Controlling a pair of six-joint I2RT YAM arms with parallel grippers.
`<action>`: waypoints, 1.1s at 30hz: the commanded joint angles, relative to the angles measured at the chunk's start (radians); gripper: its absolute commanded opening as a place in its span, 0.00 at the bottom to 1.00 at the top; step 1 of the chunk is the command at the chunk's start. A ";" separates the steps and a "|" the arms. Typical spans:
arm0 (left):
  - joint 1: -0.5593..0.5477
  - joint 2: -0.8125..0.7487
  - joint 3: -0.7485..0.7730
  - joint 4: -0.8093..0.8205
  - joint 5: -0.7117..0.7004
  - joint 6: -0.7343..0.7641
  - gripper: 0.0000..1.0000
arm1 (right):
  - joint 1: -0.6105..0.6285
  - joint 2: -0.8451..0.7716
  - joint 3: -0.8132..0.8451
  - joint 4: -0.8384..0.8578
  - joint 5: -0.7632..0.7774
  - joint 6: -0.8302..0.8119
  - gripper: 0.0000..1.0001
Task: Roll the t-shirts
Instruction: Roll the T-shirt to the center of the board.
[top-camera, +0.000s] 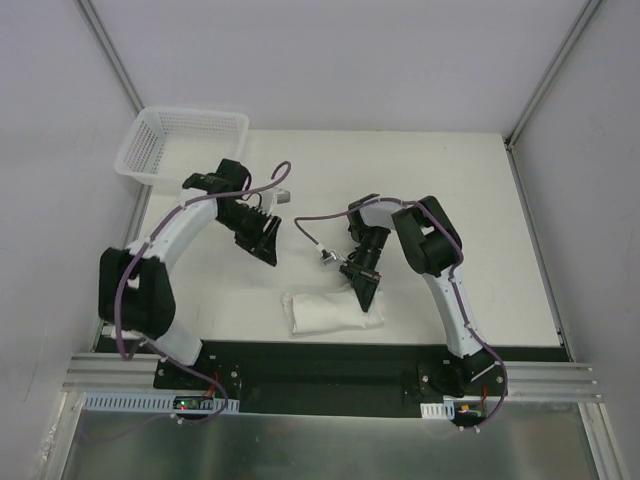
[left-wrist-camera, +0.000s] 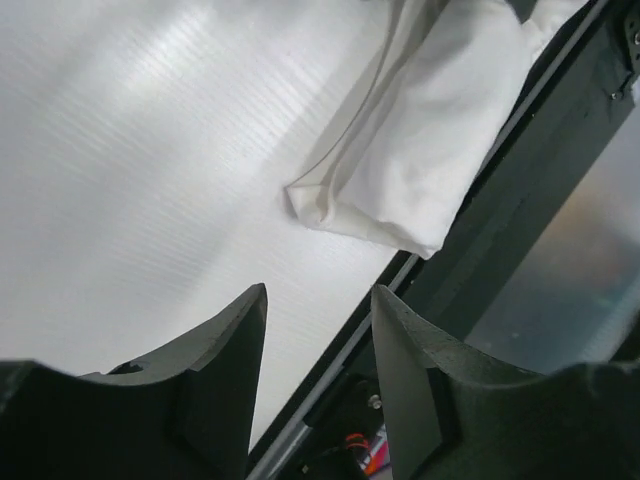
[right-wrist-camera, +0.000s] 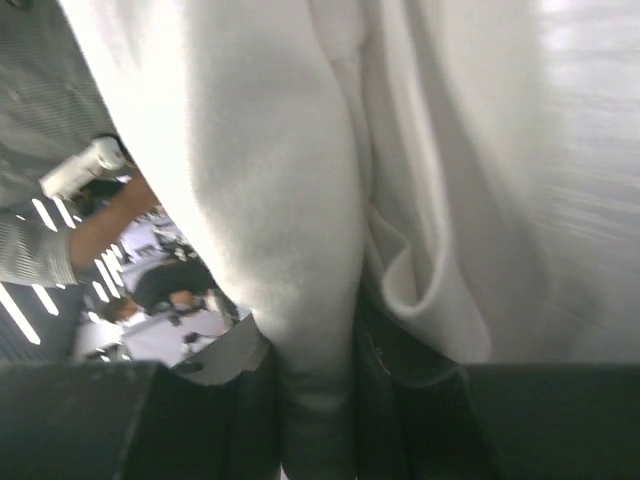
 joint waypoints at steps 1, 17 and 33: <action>-0.148 -0.334 -0.116 0.068 -0.141 0.103 0.48 | -0.039 0.082 0.059 -0.156 0.100 0.087 0.15; -0.812 -0.343 -0.411 0.655 -0.566 0.343 0.68 | -0.062 0.108 0.079 -0.156 0.074 0.134 0.15; -0.871 -0.317 -0.519 0.672 -0.583 0.338 0.65 | -0.081 0.117 0.089 -0.157 0.055 0.142 0.16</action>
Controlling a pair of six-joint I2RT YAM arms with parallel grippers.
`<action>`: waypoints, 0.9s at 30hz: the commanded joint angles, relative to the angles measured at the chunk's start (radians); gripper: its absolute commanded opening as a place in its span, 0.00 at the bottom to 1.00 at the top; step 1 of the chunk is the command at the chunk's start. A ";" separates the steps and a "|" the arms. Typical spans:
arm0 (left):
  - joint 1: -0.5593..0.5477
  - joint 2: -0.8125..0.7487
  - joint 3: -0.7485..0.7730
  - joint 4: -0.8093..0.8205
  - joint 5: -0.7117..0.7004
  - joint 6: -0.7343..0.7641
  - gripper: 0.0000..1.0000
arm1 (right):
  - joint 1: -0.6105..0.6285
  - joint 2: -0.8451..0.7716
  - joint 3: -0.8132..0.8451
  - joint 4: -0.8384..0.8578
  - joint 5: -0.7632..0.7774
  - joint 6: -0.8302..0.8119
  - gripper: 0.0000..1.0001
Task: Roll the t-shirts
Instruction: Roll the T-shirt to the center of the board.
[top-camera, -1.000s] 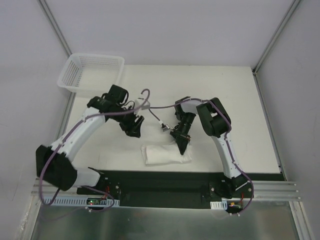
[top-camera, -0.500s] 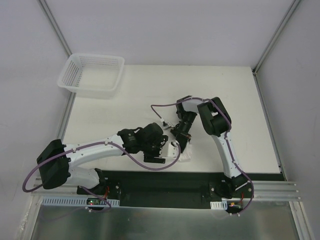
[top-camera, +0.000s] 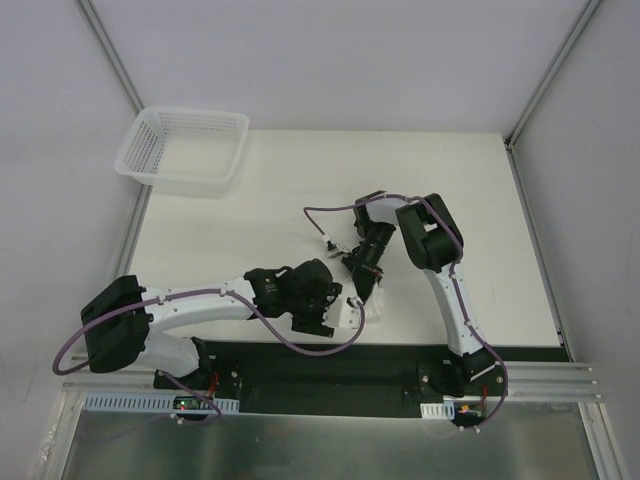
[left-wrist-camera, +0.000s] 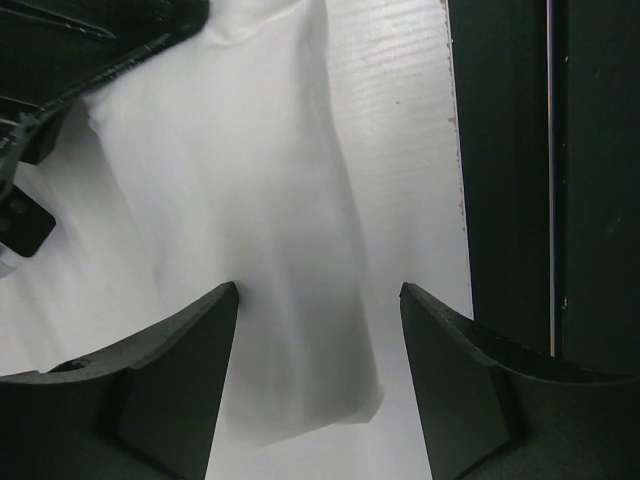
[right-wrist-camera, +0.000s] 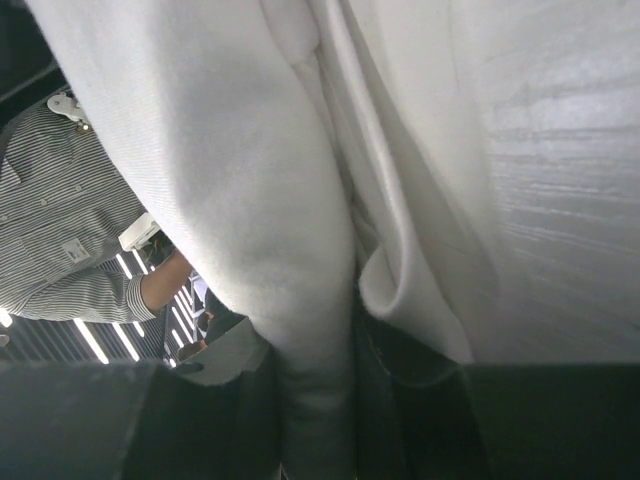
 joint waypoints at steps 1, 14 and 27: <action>-0.009 0.004 -0.050 0.010 -0.036 0.026 0.66 | -0.016 0.055 0.035 -0.155 0.110 -0.048 0.16; -0.008 0.174 -0.154 0.078 -0.142 0.068 0.58 | -0.019 0.052 0.029 -0.155 0.109 -0.051 0.18; 0.139 0.280 0.061 -0.201 0.288 0.005 0.02 | -0.328 -0.847 -0.126 0.317 0.128 -0.004 0.96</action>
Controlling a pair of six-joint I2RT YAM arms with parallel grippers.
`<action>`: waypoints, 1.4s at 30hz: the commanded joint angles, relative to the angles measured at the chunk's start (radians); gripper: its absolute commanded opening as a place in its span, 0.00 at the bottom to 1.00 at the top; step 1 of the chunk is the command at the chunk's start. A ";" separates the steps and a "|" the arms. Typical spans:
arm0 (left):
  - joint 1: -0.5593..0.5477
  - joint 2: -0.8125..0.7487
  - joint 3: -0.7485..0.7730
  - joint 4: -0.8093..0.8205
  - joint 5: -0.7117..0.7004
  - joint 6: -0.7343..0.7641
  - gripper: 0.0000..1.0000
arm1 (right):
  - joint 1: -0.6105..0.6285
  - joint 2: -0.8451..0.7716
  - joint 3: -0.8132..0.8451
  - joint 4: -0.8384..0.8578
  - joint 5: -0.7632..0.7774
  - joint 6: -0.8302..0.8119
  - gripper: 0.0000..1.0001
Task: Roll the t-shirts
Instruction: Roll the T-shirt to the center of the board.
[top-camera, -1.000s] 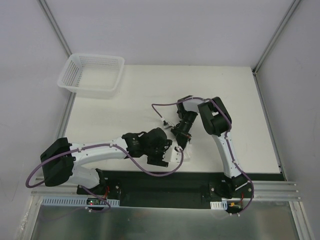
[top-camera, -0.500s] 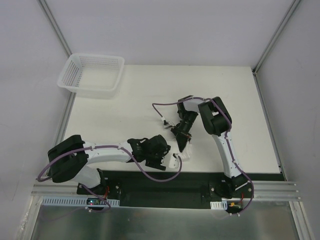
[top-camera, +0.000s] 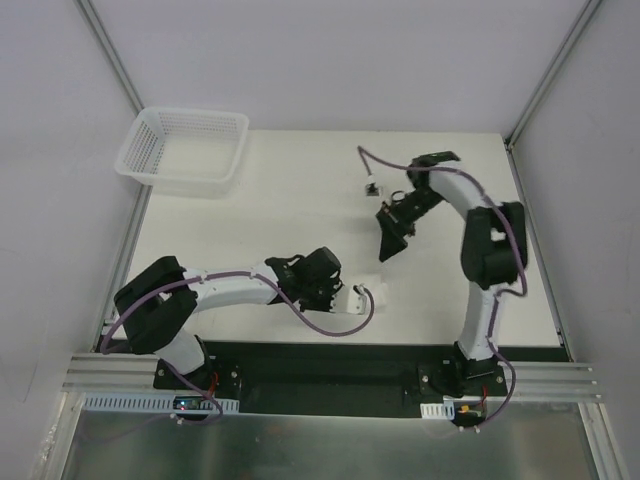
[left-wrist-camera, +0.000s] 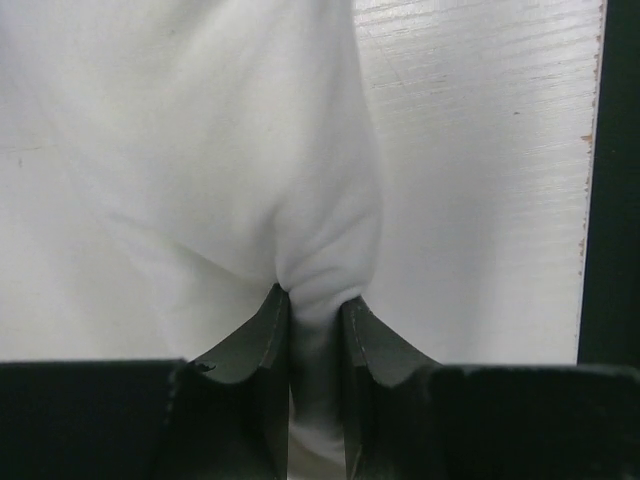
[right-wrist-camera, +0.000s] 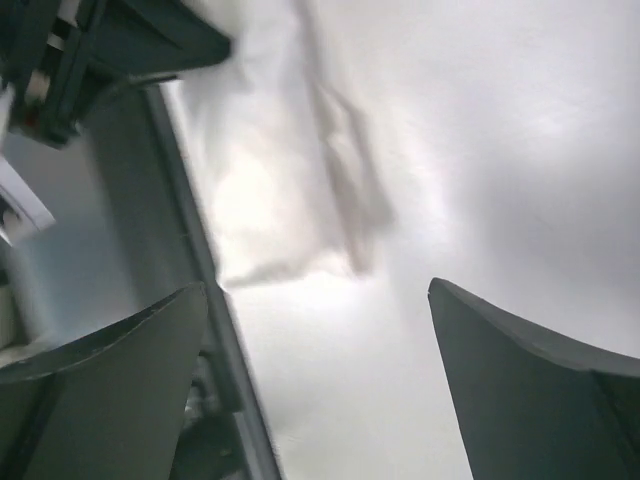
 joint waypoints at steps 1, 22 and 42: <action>0.089 0.069 0.037 -0.286 0.319 -0.050 0.01 | -0.116 -0.599 -0.290 0.425 0.182 0.162 0.96; 0.324 0.325 0.386 -0.619 0.804 -0.061 0.04 | 0.403 -1.168 -0.962 0.805 0.397 -0.044 0.96; 0.387 0.326 0.340 -0.639 0.839 -0.067 0.04 | 0.511 -0.781 -0.951 0.951 0.384 -0.105 0.66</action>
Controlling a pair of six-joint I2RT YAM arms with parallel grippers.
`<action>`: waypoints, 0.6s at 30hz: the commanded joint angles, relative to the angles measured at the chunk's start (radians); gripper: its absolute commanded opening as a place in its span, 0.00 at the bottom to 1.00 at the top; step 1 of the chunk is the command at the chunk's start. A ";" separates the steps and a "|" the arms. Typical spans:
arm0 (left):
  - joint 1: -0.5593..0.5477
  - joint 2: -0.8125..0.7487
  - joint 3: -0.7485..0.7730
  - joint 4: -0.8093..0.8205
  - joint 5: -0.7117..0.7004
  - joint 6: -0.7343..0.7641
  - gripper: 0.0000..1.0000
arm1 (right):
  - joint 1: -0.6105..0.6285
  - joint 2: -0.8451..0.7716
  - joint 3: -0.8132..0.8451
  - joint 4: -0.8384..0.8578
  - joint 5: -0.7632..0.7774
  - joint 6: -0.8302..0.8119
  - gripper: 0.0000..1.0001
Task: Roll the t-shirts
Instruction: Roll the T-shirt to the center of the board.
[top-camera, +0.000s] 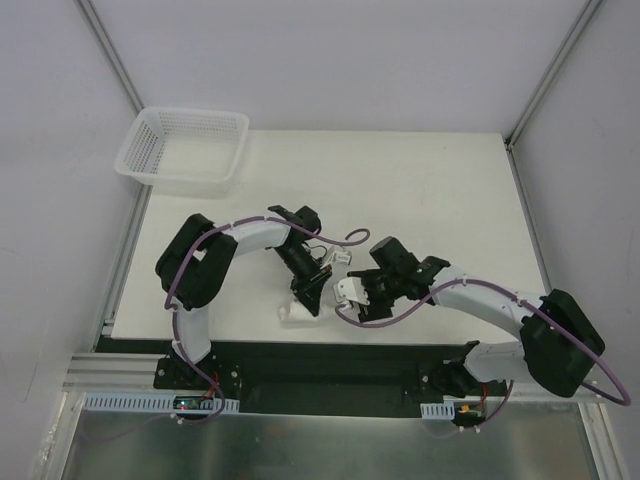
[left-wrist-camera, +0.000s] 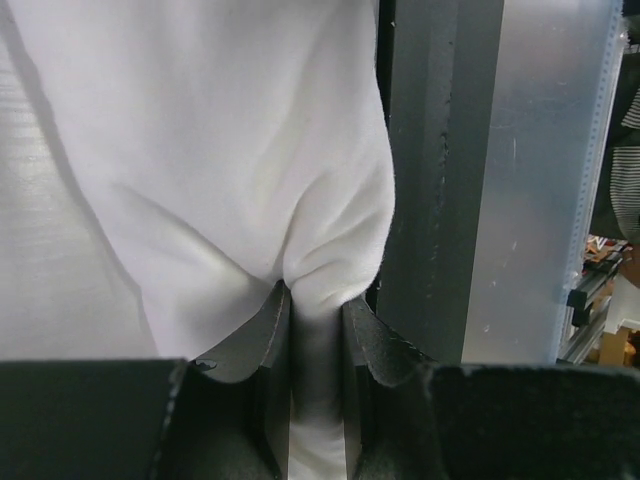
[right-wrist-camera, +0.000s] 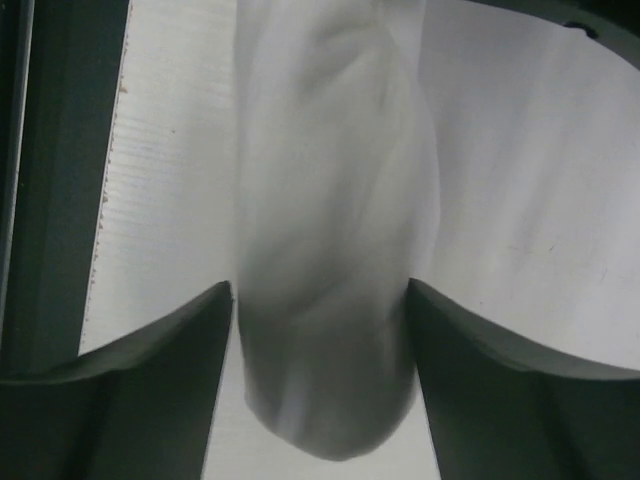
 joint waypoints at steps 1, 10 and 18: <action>0.025 -0.027 -0.043 -0.042 0.022 0.019 0.04 | 0.000 0.040 0.033 -0.042 -0.033 -0.011 0.55; 0.085 -0.117 -0.115 0.060 -0.099 -0.105 0.16 | -0.029 0.254 0.246 -0.416 -0.141 -0.060 0.14; 0.197 -0.366 -0.224 0.182 -0.295 -0.251 0.39 | -0.081 0.469 0.491 -0.635 -0.196 -0.058 0.13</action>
